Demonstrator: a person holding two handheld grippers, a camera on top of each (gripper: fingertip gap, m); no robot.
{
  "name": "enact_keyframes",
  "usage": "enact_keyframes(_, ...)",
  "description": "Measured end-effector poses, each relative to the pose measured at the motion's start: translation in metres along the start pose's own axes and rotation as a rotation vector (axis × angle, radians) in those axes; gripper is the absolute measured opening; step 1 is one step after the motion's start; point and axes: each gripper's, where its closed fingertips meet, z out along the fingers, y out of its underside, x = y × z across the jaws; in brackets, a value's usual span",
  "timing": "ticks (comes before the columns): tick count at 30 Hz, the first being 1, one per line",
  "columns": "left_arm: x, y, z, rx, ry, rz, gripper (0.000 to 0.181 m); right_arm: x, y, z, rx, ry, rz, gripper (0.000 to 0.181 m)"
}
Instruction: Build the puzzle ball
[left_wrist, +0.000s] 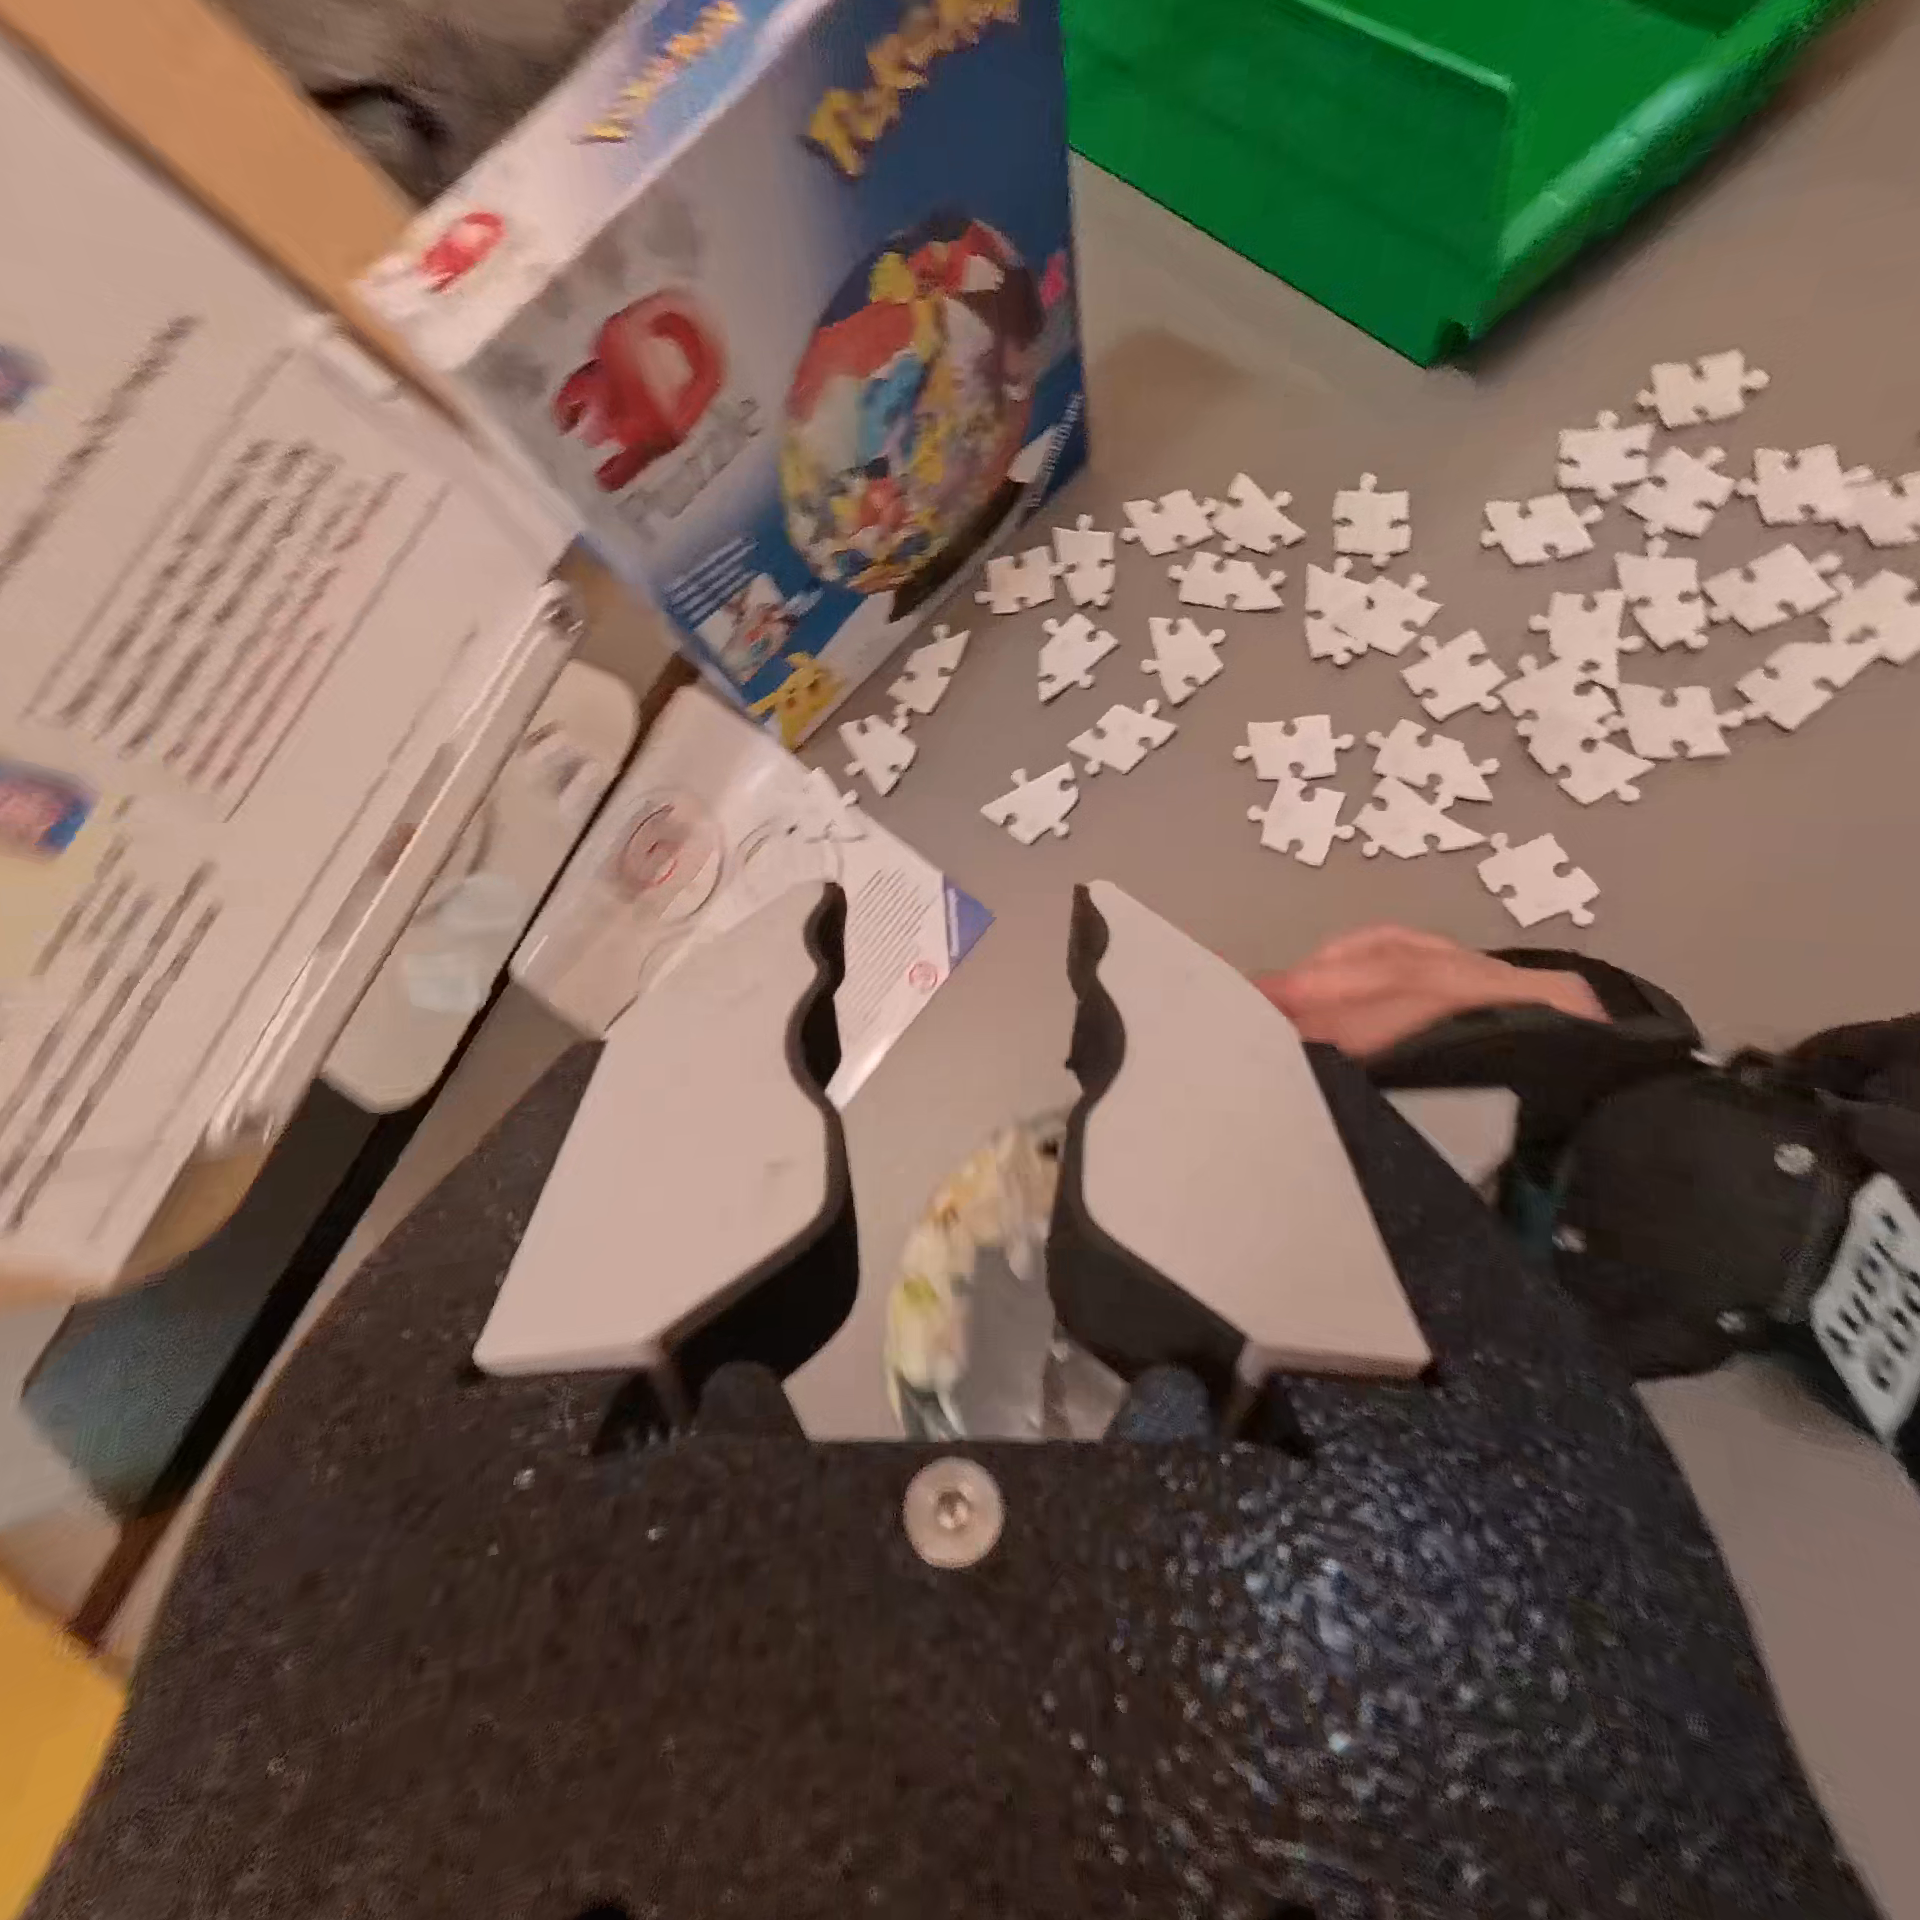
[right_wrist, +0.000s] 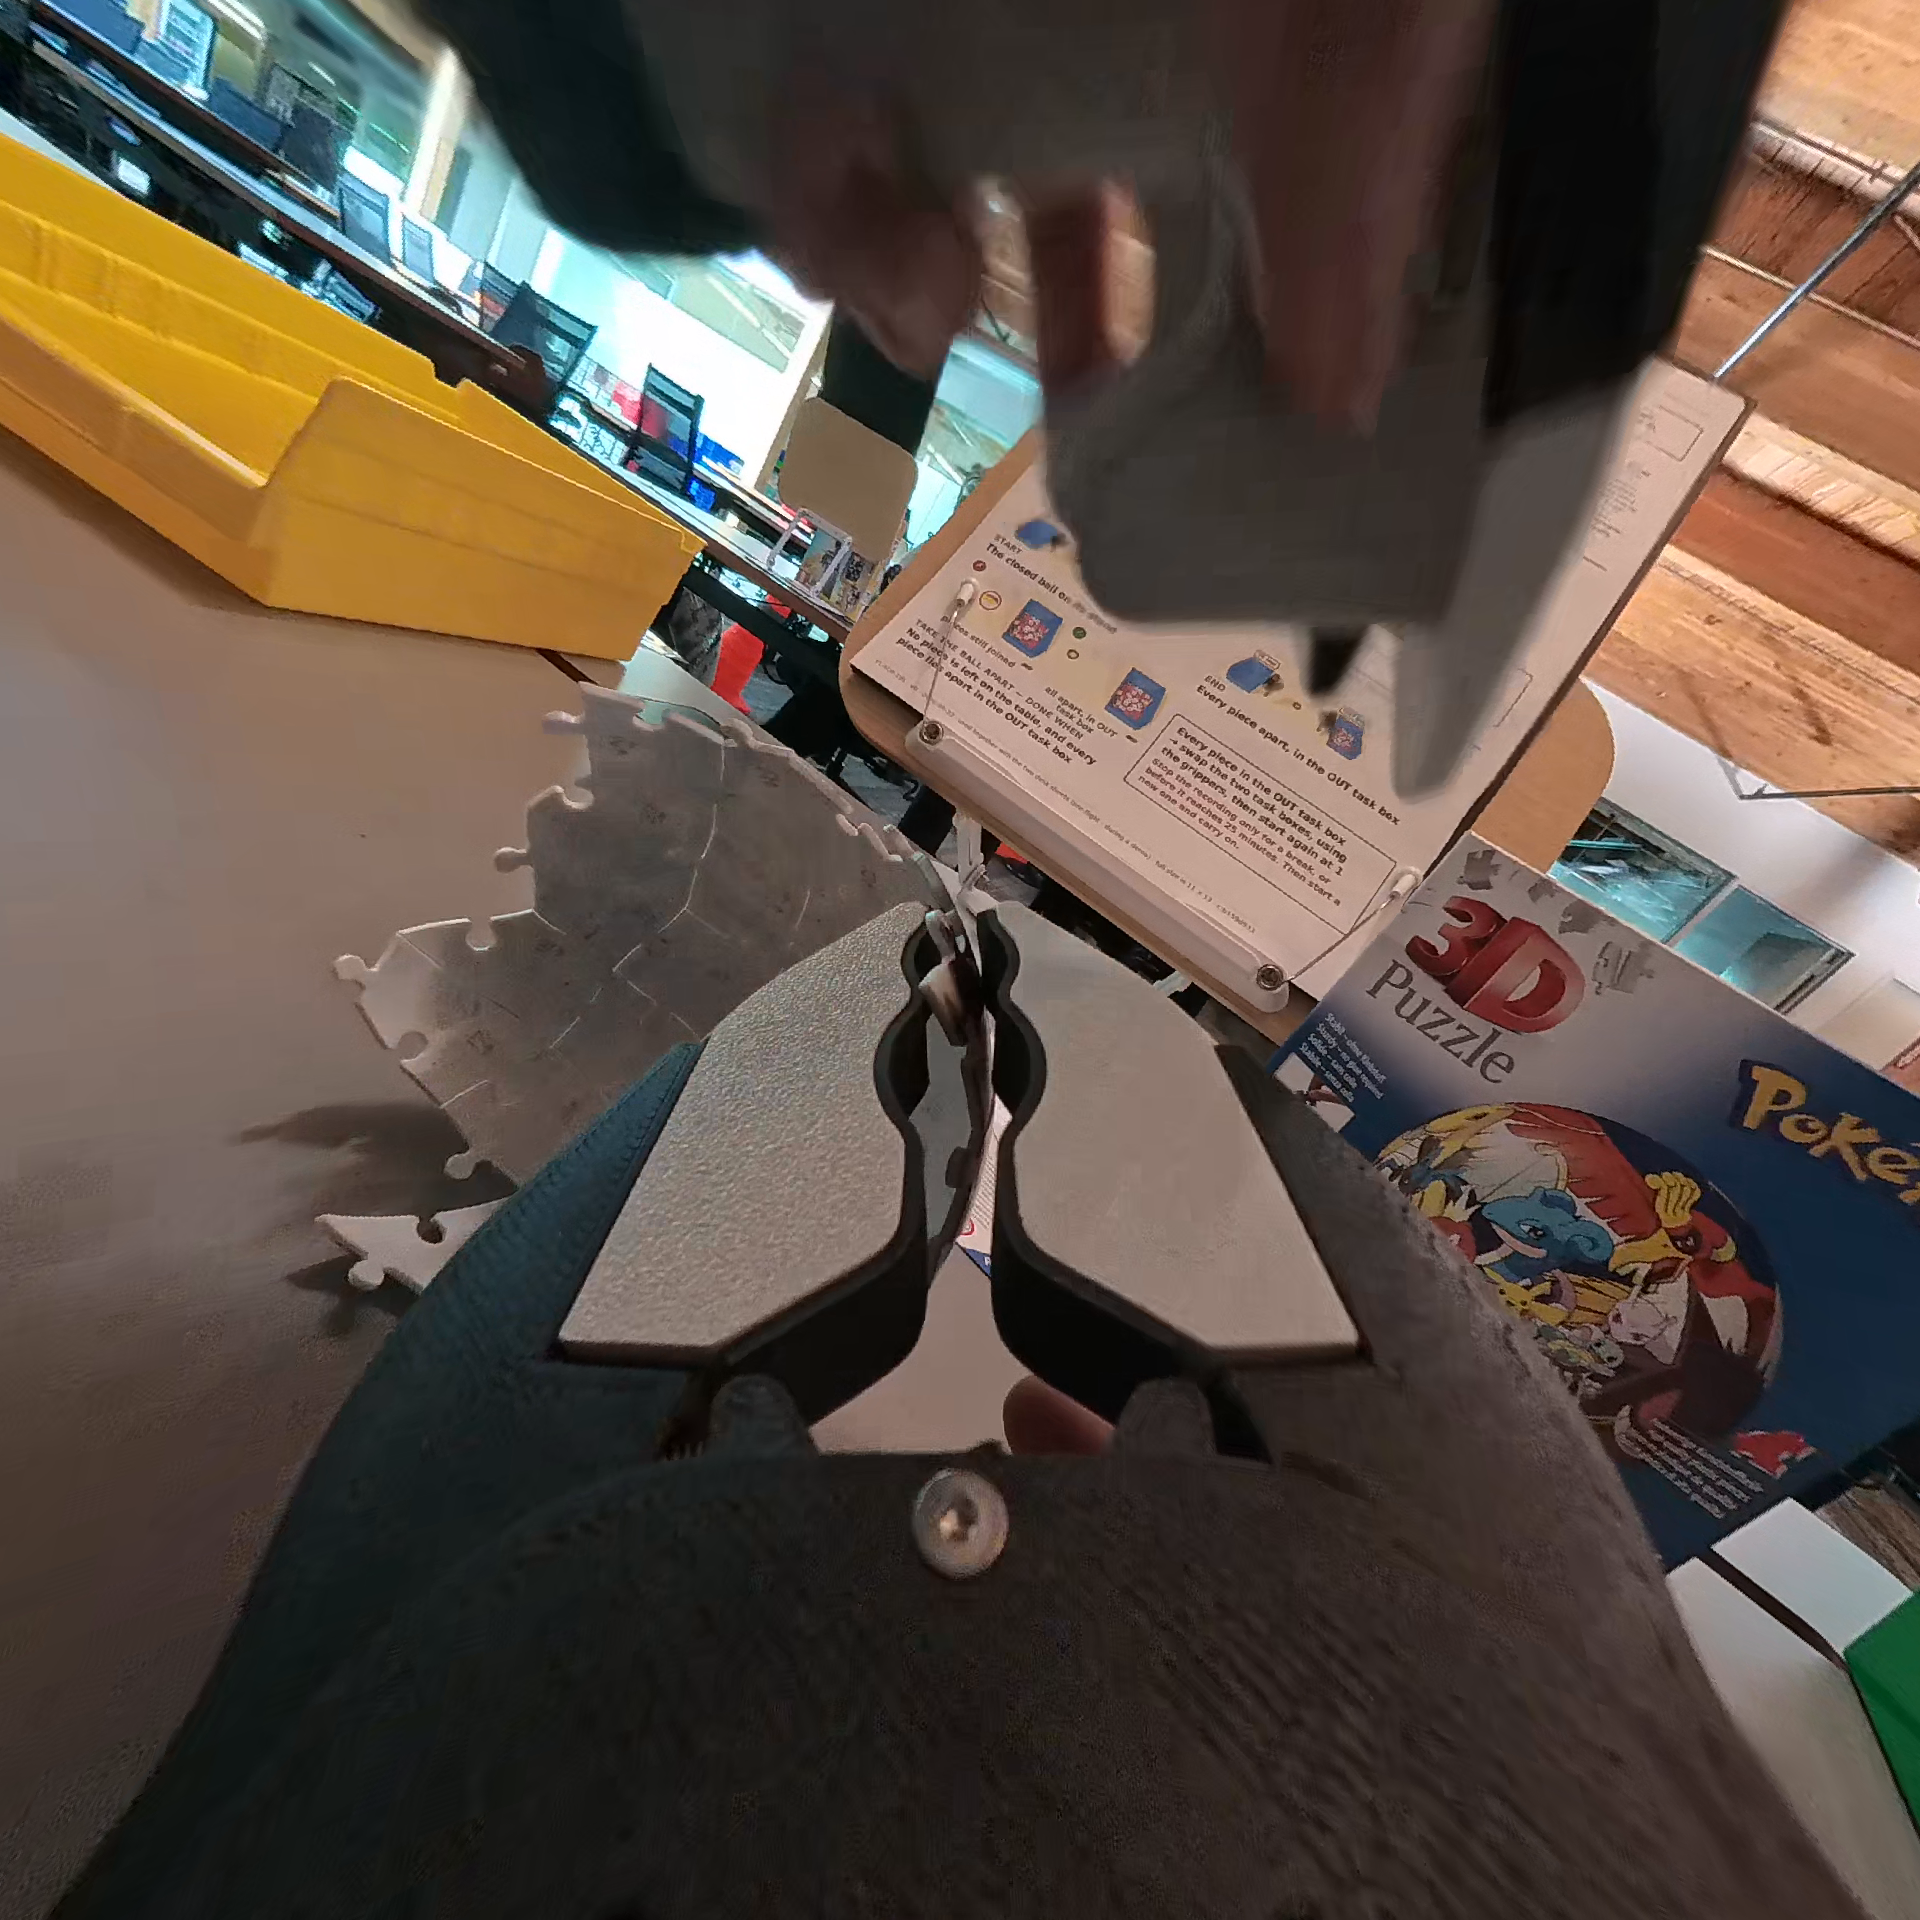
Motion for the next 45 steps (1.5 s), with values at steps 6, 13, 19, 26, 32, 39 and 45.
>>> enact_keyframes(6,-0.015,-0.003,0.088,-0.220,0.249,0.418,0.039,0.001,0.001,-0.002,0.000,-0.003,0.010,0.007)
enact_keyframes(13,-0.017,0.015,0.147,-0.298,0.345,0.720,0.039,0.003,0.004,-0.002,-0.009,0.004,0.035,0.007)
enact_keyframes(19,-0.022,0.036,0.180,-0.339,0.365,0.889,0.037,0.004,0.004,-0.002,-0.008,0.006,0.051,0.007)
enact_keyframes(26,-0.016,0.044,0.186,-0.317,0.445,0.930,0.037,0.004,0.004,-0.001,-0.008,0.004,0.054,0.007)
enact_keyframes(32,-0.043,0.054,0.176,-0.301,0.423,0.831,0.041,0.003,0.004,0.000,-0.006,0.002,0.053,0.007)
enact_keyframes(39,-0.010,0.055,0.161,-0.207,0.526,0.747,0.036,0.003,0.004,-0.001,-0.007,0.004,0.046,0.007)
enact_keyframes(45,0.027,0.056,0.184,-0.230,0.582,0.830,0.040,0.003,0.004,-0.001,-0.008,0.007,0.035,0.007)
